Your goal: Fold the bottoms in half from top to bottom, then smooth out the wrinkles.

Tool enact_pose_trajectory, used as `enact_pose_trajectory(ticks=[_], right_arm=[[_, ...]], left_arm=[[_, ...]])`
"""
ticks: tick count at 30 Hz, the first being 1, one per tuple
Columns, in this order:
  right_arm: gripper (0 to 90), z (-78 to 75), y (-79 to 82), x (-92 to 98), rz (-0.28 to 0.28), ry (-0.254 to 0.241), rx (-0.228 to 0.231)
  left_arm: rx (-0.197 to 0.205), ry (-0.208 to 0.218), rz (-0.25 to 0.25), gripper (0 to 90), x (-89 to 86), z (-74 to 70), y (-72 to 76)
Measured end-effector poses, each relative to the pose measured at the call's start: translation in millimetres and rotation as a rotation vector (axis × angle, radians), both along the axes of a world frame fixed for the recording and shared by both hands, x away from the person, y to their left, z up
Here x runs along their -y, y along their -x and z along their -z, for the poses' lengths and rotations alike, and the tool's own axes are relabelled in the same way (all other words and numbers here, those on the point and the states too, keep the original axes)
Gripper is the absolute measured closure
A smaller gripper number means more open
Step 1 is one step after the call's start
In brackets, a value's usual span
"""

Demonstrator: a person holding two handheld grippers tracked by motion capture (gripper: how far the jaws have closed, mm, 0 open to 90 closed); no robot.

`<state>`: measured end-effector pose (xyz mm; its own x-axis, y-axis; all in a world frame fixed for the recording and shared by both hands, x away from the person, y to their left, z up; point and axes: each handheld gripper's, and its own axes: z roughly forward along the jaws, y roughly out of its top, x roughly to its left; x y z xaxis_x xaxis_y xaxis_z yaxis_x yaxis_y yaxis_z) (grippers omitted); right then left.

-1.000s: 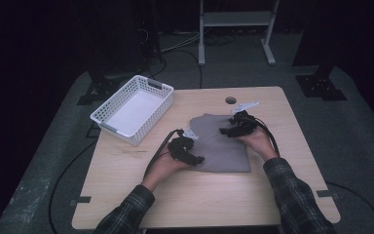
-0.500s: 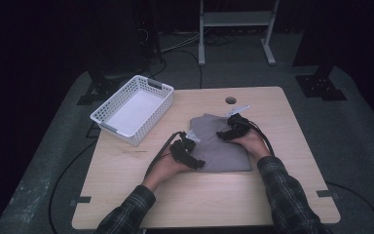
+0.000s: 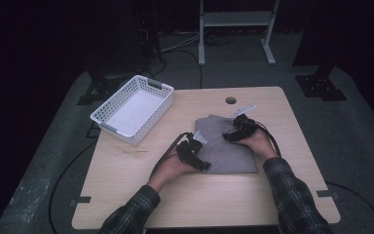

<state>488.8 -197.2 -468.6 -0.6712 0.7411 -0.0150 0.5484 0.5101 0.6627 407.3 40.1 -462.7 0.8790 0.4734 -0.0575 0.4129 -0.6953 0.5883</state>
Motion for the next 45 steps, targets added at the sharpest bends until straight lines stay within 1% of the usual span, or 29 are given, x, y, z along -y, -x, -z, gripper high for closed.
enact_pose_trajectory(ticks=[3, 6, 8, 11, 14, 15, 18, 19, 22, 26, 27, 28, 29, 30, 32, 33, 37, 39, 42, 43, 45], right_arm=[[26.7, 0.5, 3.6, 5.7, 0.001, -0.002, 0.005], [26.7, 0.6, 6.2, 10.0, 0.006, -0.005, 0.002], [26.7, -0.1, 6.4, 11.3, 0.005, 0.002, -0.002], [26.7, -0.8, 8.3, 12.4, 0.009, 0.012, -0.007], [26.6, -0.1, 11.7, 15.4, 0.011, 0.006, 0.001], [26.5, 0.1, 12.7, 16.5, 0.015, 0.002, 0.001], [24.1, -1.5, 13.5, 17.7, 0.024, -0.013, -0.007], [22.7, -2.7, 14.2, 17.7, 0.025, -0.017, -0.004], [20.7, -7.1, 17.0, 17.1, 0.028, -0.037, 0.002], [18.2, -15.5, 23.7, 13.7, 0.013, -0.054, 0.024], [17.9, -16.8, 25.2, 12.6, 0.013, -0.050, 0.029], [17.8, -18.2, 27.1, 11.2, 0.015, -0.049, 0.039], [16.7, -19.4, 28.7, 9.9, 0.010, -0.051, 0.043], [16.0, -20.6, 30.5, 7.7, 0.004, -0.044, 0.045], [15.9, -22.0, 33.4, 4.0, -0.004, -0.047, 0.042], [15.9, -22.7, 35.4, 1.9, -0.010, -0.053, 0.049], [14.7, -23.2, 40.0, -7.0, -0.027, -0.064, 0.051], [14.5, -22.9, 41.0, -10.4, -0.037, -0.073, 0.055], [14.4, -21.1, 41.4, -15.0, -0.042, -0.098, 0.055], [14.3, -20.2, 41.7, -16.7, -0.040, -0.103, 0.048], [14.1, -17.1, 41.7, -20.3, -0.043, -0.099, 0.053]], left_arm=[[-0.002, 0.002, 0.009, 18.6, 4.7, 0.0, 2.1], [-0.008, 0.013, 0.013, 18.1, 7.6, 0.4, 3.3], [-0.010, 0.016, 0.016, 17.8, 8.8, 0.5, 4.4], [-0.009, 0.017, 0.024, 17.7, 11.5, 0.8, 6.9], [-0.010, 0.013, 0.033, 17.4, 14.8, 0.5, 9.2], [-0.005, 0.012, 0.036, 16.6, 15.0, 0.3, 9.1], [-0.005, 0.041, 0.022, 15.8, 13.4, -1.4, 9.9], [-0.009, 0.048, 0.023, 15.2, 11.7, -3.3, 9.8], [0.000, 0.070, 0.019, 13.1, 5.6, -10.1, 12.0], [0.022, 0.088, 0.011, 10.2, -6.0, -18.9, 18.9], [0.030, 0.088, 0.006, 9.5, -9.9, -20.4, 20.6], [0.035, 0.083, 0.002, 8.2, -14.8, -22.3, 22.1], [0.040, 0.089, -0.010, 7.8, -21.1, -23.7, 24.1], [0.046, 0.091, -0.016, 6.2, -25.1, -24.2, 25.3], [0.057, 0.084, -0.030, 4.1, -37.7, -25.1, 29.2], [0.061, 0.080, -0.034, 1.7, -41.7, -25.0, 30.5], [0.087, 0.066, -0.057, 0.0, -64.0, -22.6, 36.7], [0.102, 0.061, -0.077, 0.0, -75.4, -21.0, 39.6], [0.108, 0.057, -0.102, 0.0, -92.1, -16.9, 43.3], [0.105, 0.055, -0.108, 0.0, -97.4, -15.2, 44.3], [0.107, 0.041, -0.124, 0.0, -106.3, -11.8, 47.1]])
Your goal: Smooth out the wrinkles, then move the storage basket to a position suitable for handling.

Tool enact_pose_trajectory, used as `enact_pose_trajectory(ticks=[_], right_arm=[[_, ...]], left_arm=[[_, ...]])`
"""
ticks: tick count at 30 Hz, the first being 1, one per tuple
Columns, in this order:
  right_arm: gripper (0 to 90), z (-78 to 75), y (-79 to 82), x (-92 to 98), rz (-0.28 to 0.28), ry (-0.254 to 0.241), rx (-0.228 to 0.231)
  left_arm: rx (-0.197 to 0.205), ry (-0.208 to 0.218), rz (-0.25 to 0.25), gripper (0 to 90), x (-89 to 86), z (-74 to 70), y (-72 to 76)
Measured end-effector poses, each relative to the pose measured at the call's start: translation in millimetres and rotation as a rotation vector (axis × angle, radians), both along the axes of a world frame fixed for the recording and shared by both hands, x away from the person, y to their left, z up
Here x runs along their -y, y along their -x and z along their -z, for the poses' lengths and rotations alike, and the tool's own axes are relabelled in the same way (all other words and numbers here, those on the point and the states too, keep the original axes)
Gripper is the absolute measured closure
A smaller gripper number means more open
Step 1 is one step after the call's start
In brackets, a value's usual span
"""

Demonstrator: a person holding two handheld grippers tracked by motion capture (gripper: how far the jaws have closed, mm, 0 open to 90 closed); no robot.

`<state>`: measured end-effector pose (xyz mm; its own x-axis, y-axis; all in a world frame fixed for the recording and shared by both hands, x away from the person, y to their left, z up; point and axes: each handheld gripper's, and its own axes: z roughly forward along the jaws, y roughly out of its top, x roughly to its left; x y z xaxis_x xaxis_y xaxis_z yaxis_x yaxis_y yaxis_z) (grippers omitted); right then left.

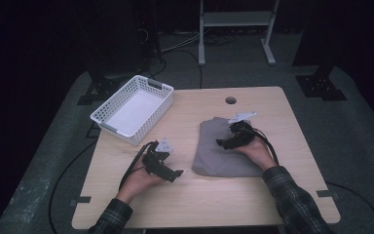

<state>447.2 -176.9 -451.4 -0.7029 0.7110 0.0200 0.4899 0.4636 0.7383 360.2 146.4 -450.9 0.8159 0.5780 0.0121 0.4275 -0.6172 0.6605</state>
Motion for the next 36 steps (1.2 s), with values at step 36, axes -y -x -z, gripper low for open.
enact_pose_trajectory(ticks=[36], right_arm=[[12.5, 28.9, 13.6, 7.9, -0.004, 0.031, 0.007]], left_arm=[[0.044, 0.055, -0.034, 0.0, -44.3, 33.0, 19.0]])
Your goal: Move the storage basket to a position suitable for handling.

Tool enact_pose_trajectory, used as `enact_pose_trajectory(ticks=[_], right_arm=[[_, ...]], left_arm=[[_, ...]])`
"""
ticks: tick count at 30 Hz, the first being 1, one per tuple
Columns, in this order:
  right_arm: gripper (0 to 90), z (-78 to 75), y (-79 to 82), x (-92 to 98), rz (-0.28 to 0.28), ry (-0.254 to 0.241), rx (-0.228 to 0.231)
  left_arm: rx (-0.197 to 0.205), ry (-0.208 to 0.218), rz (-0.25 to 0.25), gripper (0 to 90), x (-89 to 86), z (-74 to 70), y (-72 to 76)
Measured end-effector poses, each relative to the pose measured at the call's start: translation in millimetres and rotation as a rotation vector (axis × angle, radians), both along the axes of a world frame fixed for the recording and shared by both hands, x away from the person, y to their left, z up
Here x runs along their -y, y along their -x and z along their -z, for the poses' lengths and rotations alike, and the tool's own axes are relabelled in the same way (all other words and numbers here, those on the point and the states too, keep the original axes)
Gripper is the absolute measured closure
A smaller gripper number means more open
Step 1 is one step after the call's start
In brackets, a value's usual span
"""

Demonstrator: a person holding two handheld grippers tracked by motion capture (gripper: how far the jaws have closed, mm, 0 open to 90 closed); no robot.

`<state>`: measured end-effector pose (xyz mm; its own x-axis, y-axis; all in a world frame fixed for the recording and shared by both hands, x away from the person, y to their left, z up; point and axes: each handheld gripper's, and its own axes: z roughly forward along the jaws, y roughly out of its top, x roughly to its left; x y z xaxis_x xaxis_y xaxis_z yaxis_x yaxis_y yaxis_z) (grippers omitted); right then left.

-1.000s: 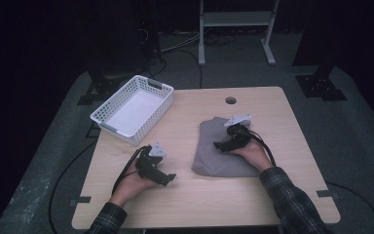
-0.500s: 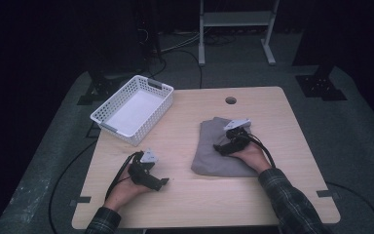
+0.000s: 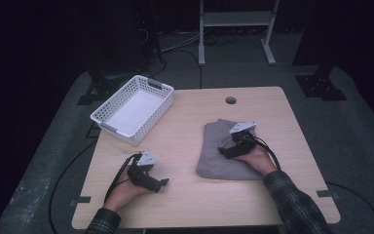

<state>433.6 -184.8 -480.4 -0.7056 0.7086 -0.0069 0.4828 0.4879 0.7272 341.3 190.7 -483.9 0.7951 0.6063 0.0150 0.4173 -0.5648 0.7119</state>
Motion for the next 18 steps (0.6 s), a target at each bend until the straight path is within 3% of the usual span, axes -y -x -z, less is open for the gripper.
enact_pose_trajectory(ticks=[18], right_arm=[[12.1, 0.4, 25.0, 36.4, 0.021, 0.001, -0.005]], left_arm=[[0.000, -0.001, -0.003, 0.0, 0.1, -0.1, -0.1]])
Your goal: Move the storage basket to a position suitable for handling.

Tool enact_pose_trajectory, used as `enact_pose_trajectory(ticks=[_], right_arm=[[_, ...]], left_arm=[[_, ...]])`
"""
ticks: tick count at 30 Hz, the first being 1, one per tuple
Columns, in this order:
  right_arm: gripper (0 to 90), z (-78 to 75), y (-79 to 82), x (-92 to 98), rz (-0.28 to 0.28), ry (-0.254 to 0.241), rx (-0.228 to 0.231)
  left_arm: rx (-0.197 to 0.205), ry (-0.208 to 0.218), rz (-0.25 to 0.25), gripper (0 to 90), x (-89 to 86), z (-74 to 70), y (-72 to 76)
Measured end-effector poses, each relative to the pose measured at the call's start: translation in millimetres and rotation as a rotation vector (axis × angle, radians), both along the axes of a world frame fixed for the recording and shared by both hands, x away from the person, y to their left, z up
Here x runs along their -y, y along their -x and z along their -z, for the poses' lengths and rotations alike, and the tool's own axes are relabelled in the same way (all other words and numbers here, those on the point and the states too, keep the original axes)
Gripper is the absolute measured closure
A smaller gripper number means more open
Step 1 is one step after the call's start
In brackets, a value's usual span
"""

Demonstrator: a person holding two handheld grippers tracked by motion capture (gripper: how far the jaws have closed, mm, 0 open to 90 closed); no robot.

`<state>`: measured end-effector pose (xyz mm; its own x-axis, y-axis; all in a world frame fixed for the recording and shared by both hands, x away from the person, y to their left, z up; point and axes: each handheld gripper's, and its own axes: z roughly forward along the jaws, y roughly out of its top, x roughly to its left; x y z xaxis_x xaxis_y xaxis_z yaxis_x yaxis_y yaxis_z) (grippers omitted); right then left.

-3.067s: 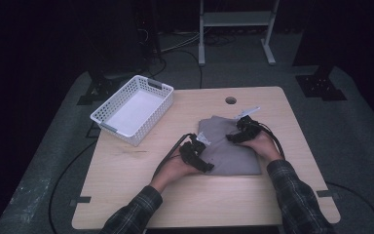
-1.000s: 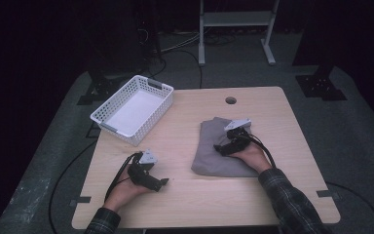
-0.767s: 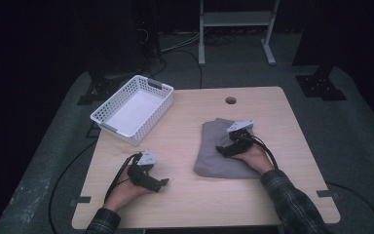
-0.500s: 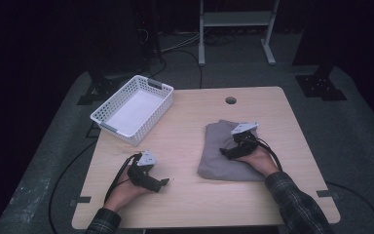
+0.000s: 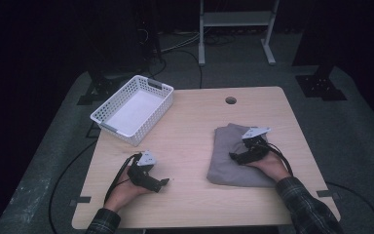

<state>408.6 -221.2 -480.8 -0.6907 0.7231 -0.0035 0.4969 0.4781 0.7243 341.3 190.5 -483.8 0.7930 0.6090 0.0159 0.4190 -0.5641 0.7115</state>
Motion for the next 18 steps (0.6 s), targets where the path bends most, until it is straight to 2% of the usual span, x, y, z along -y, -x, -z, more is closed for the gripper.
enact_pose_trajectory(ticks=[3, 18], right_arm=[[12.0, 0.0, 3.7, 4.9, 0.003, 0.000, 0.000], [12.0, 0.2, 26.8, 33.9, 0.031, -0.002, -0.005]], left_arm=[[0.000, -0.001, -0.019, 0.0, 0.0, 0.0, -0.8], [0.001, 0.001, -0.017, 0.0, 0.4, 0.2, -0.2]])
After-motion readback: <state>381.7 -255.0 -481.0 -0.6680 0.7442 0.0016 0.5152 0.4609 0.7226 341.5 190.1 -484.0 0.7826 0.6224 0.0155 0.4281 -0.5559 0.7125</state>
